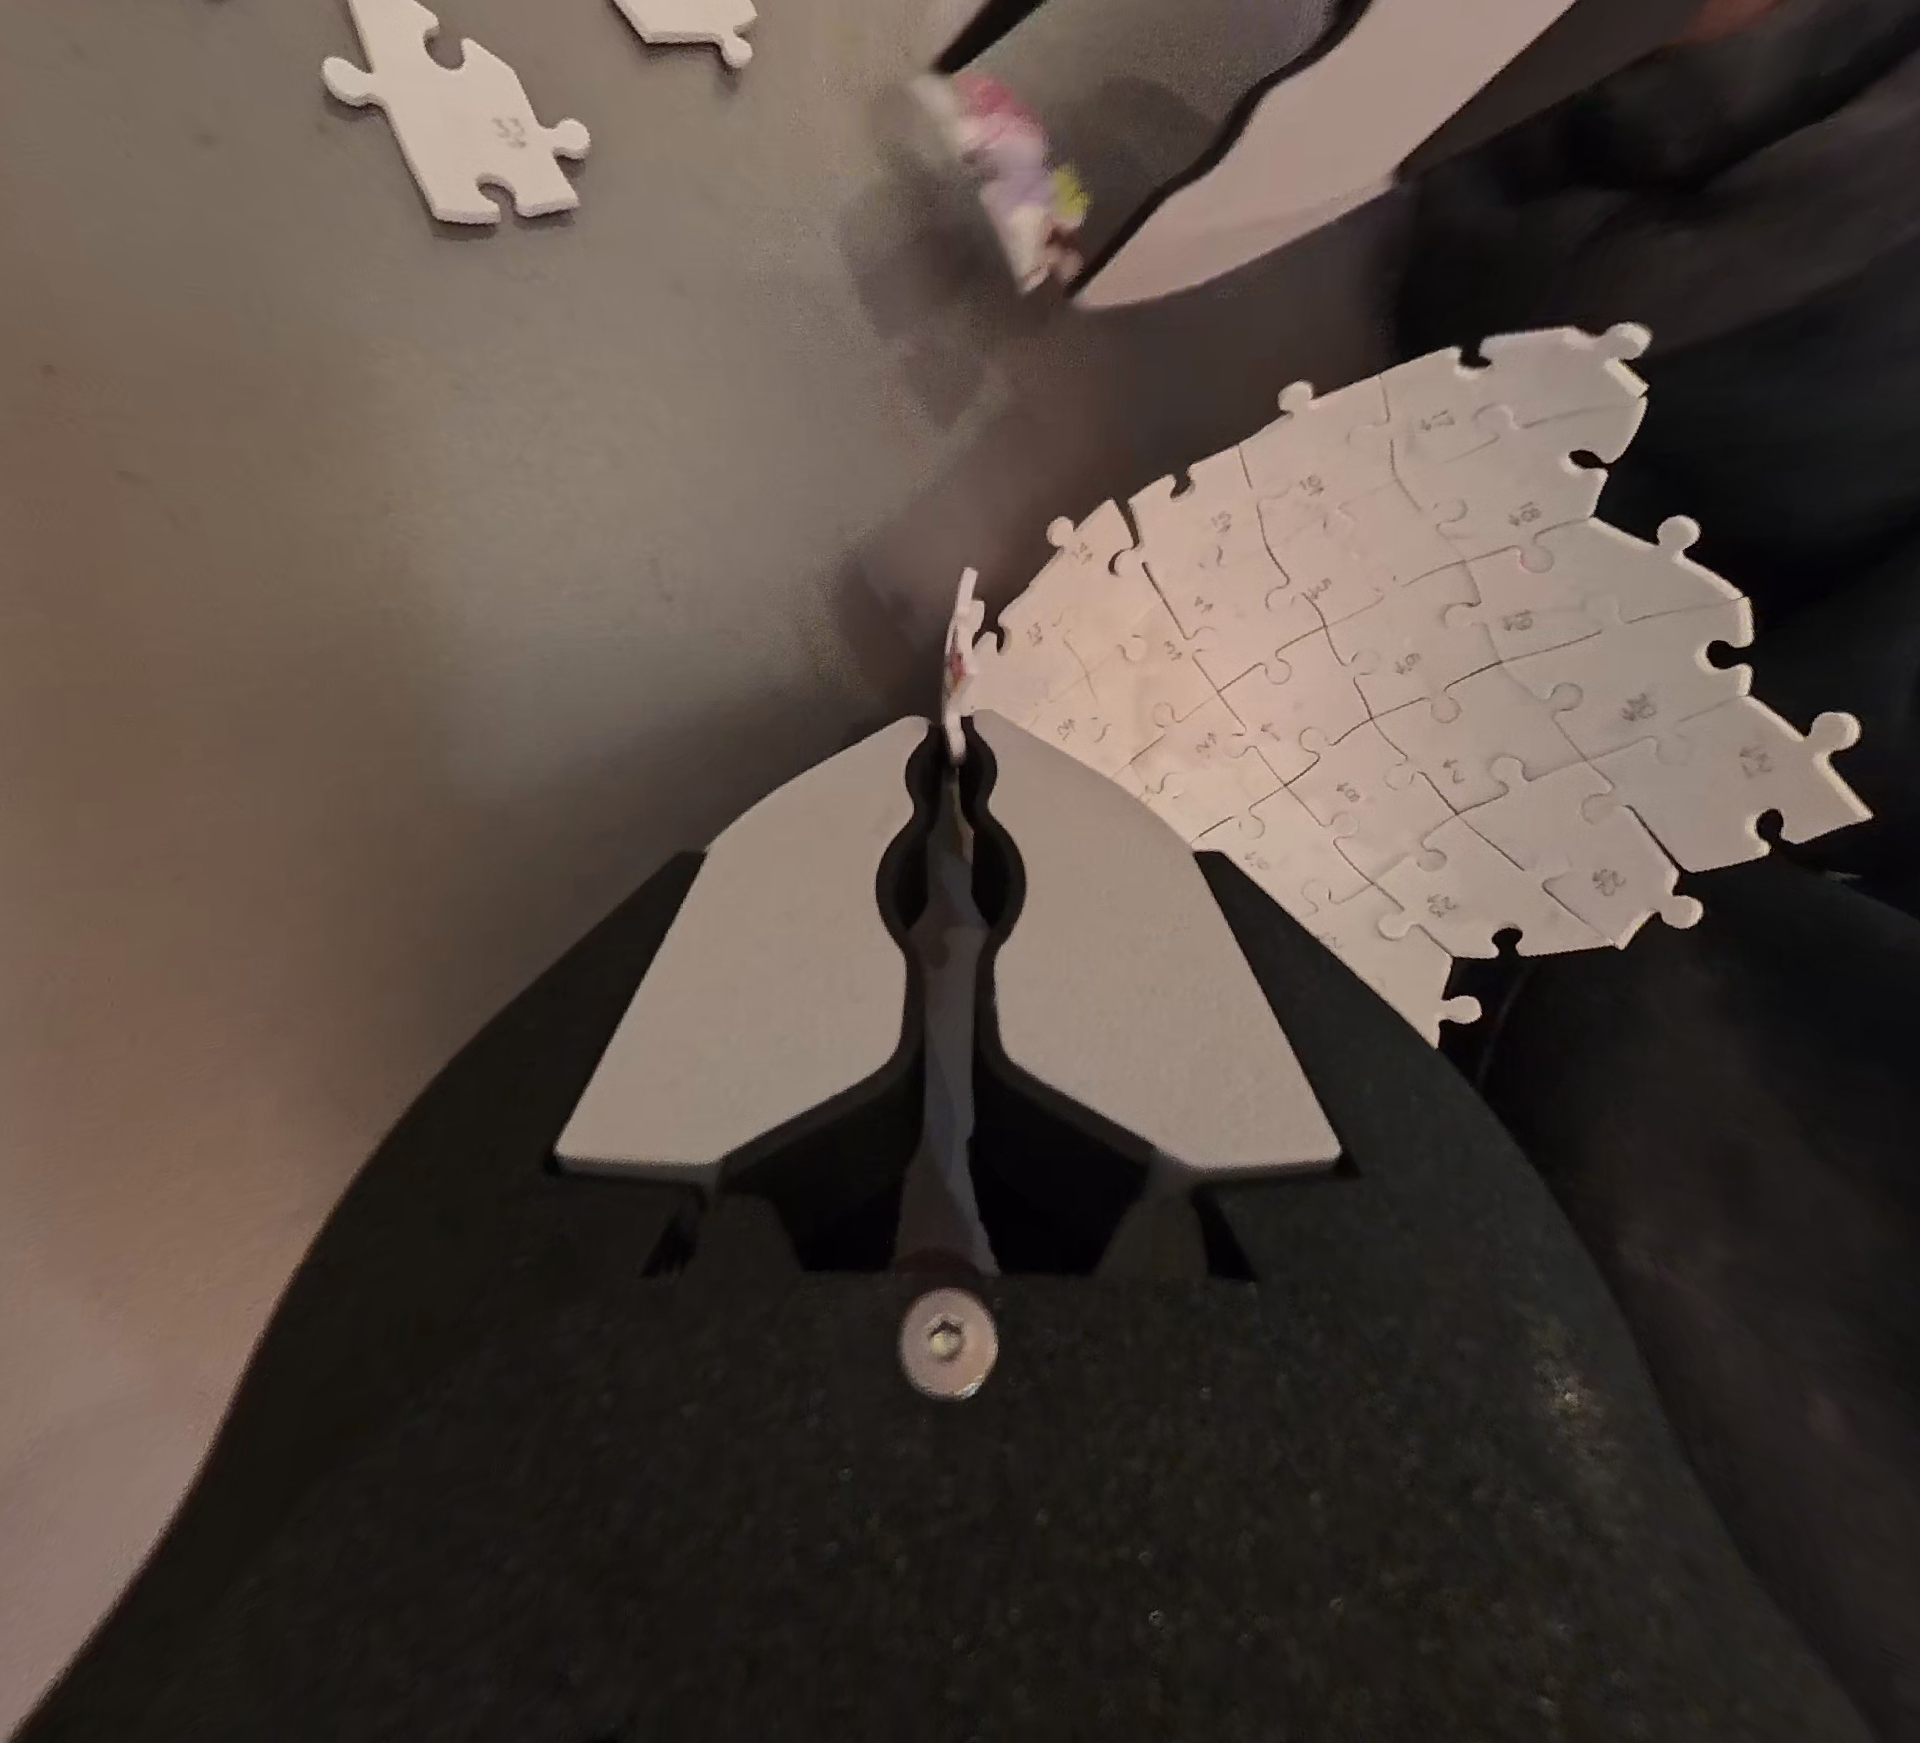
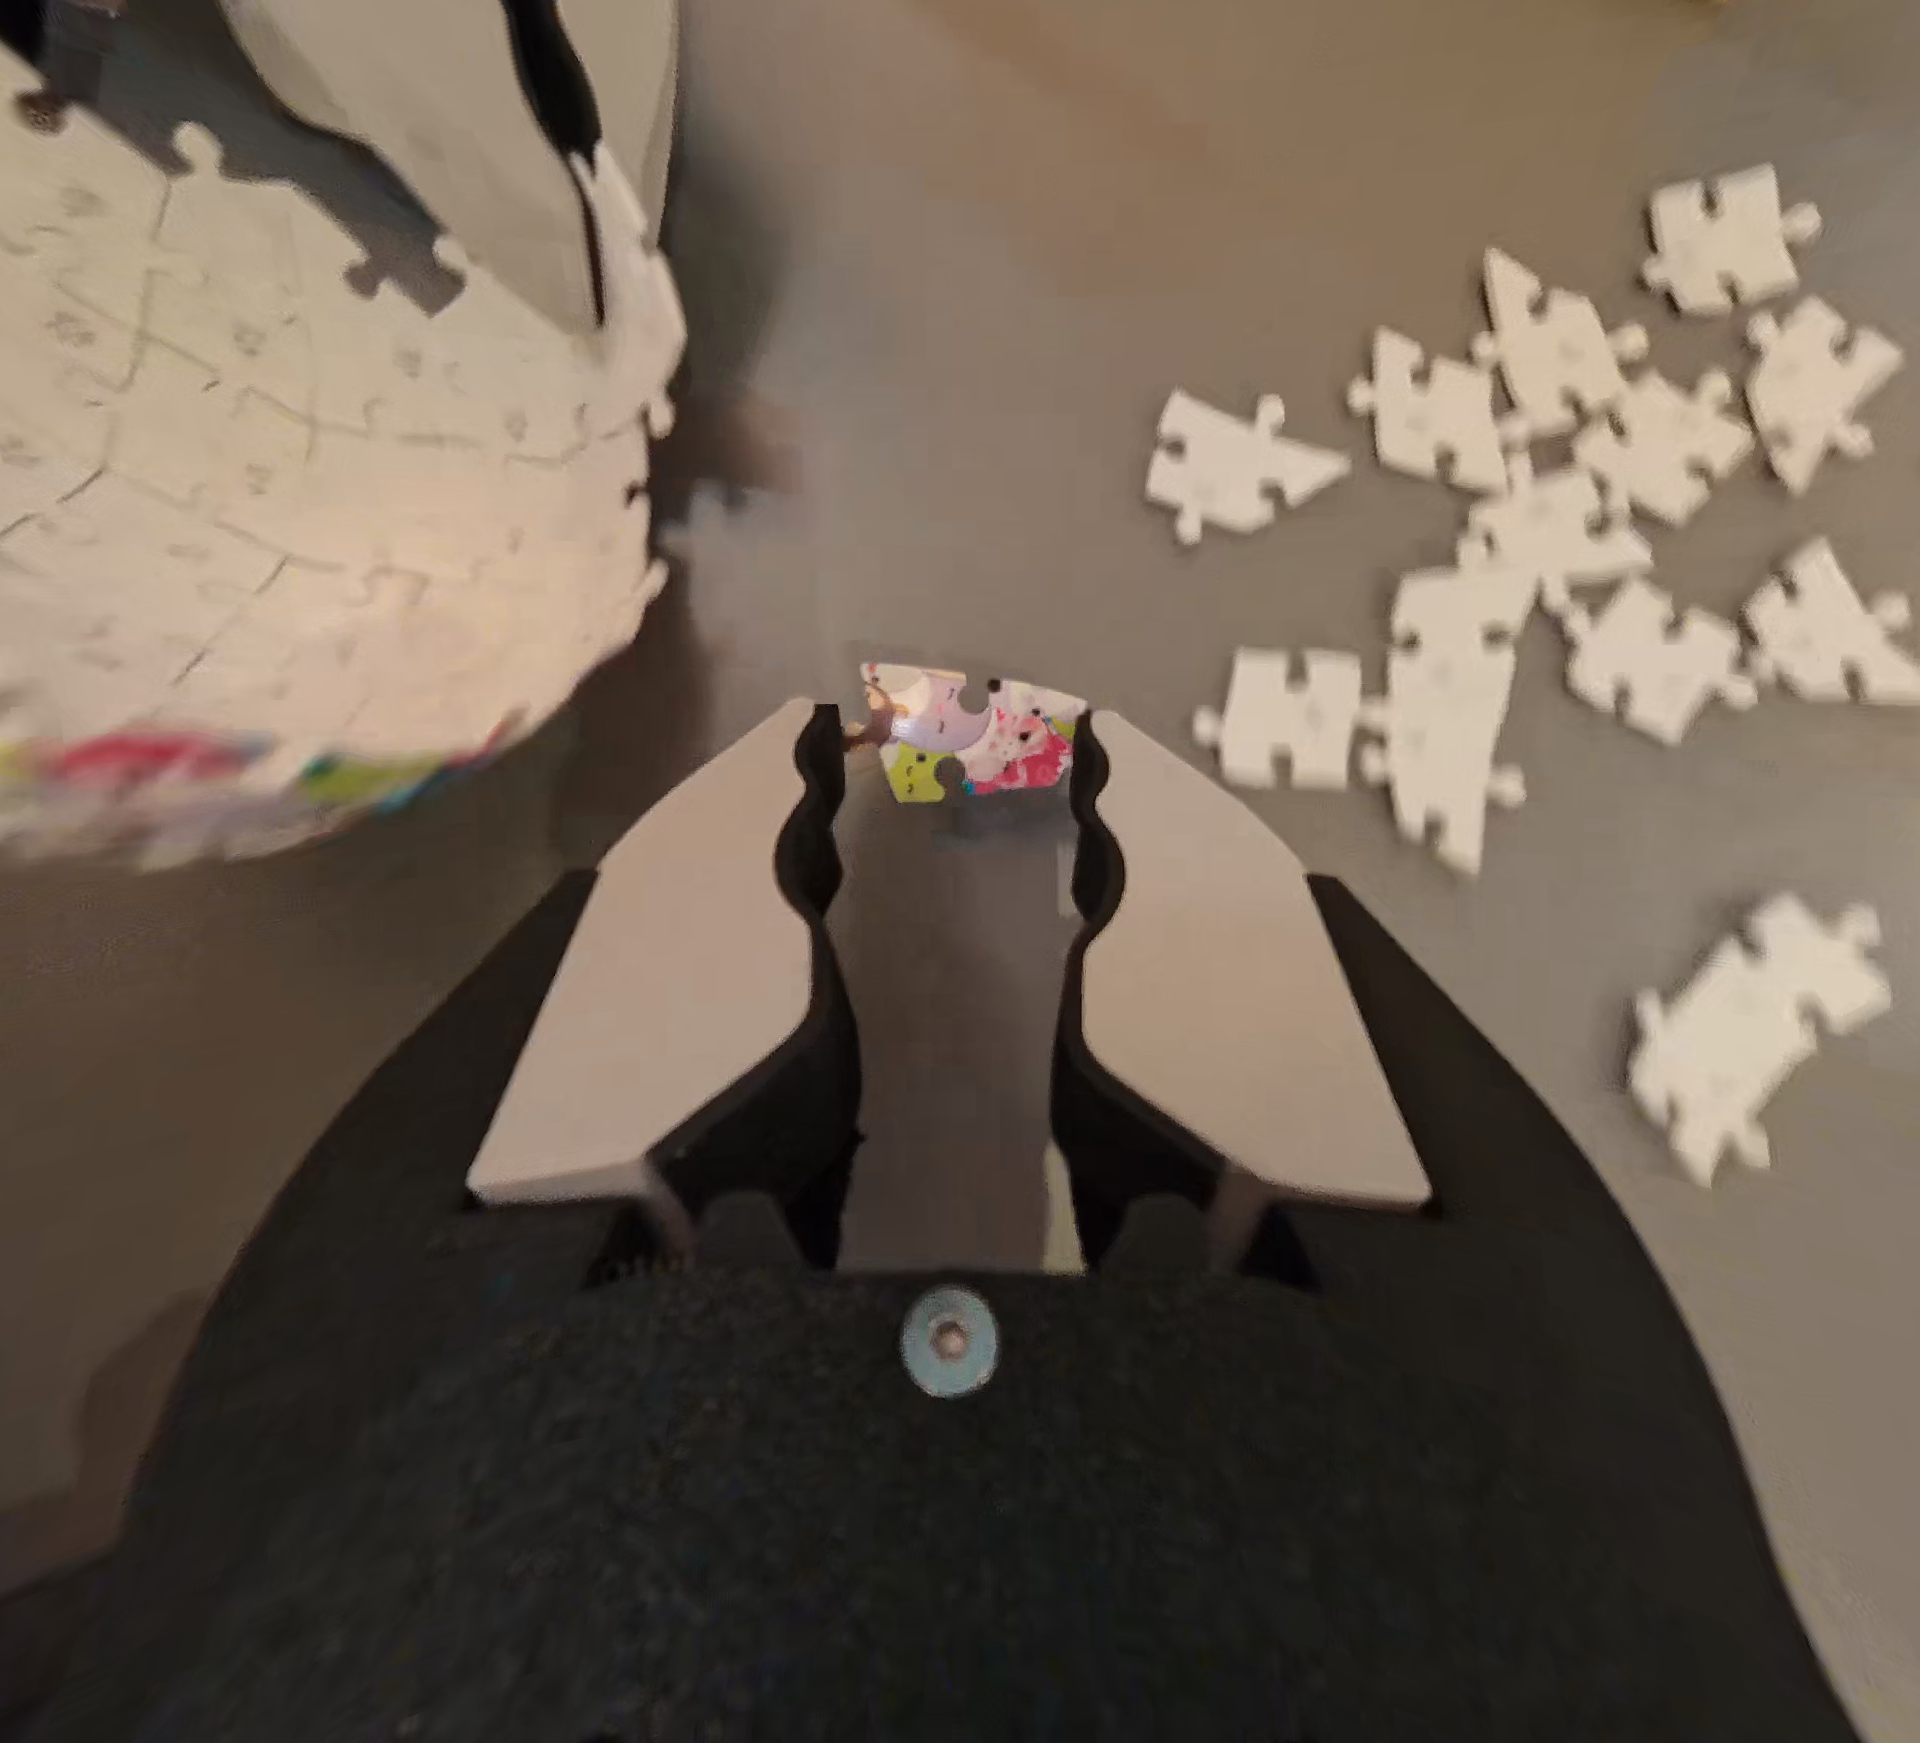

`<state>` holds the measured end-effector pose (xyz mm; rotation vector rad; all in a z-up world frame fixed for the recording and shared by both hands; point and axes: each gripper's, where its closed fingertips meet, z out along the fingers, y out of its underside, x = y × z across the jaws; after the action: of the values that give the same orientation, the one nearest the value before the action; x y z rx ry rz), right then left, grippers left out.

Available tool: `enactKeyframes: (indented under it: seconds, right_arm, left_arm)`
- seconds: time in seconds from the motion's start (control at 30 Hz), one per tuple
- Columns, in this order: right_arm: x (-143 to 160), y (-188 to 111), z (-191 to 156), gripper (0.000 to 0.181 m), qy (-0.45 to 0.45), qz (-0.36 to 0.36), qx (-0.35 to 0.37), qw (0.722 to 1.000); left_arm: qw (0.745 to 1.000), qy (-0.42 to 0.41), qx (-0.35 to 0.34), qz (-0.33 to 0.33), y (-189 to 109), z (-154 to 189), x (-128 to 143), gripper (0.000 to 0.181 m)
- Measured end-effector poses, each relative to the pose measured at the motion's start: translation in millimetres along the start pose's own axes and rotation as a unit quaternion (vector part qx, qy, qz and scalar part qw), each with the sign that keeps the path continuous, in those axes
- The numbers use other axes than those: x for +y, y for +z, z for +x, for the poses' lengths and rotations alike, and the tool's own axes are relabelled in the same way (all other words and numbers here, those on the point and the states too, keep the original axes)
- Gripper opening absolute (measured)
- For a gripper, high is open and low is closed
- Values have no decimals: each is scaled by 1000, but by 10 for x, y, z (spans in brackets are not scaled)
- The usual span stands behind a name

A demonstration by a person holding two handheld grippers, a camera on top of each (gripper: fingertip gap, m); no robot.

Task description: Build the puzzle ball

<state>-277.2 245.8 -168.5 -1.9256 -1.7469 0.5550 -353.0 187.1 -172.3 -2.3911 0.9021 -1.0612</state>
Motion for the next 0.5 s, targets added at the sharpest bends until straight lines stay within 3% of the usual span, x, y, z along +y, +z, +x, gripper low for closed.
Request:
enactKeyframes:
  seconds: [0.03, 0.1, 0.17, 0.27, 0.37, 0.5]
  right_arm:
    - [115, -145, -18, 42, 18, -23, 7, 1000]
    - [469, -490, -48, 42, 36, -141, 42, 988]
    - [770, -796, -84, 42, 9, -282, 64, 957]
    - [985, -951, -222, 42, -15, -423, 23, 906]
    - [1048, -854, -274, 43, -15, -445, -20, 895]
    - [1058, -756, -204, 51, 8, -391, -18, 920]
  left_arm:
    - [1000, 0, 0, 0, -2, -3, 1, 2]
    - [1000, -2, 0, 1, -7, -10, -3, 2]
    - [1000, -1, 1, 2, -9, -6, -10, 2]
    - [1000, 1, 3, 1, -3, 0, -18, 1]
    - [1000, 1, 3, 2, -2, 3, -22, 1]
    - [1000, 1, 3, 3, -12, 1, -14, 2]
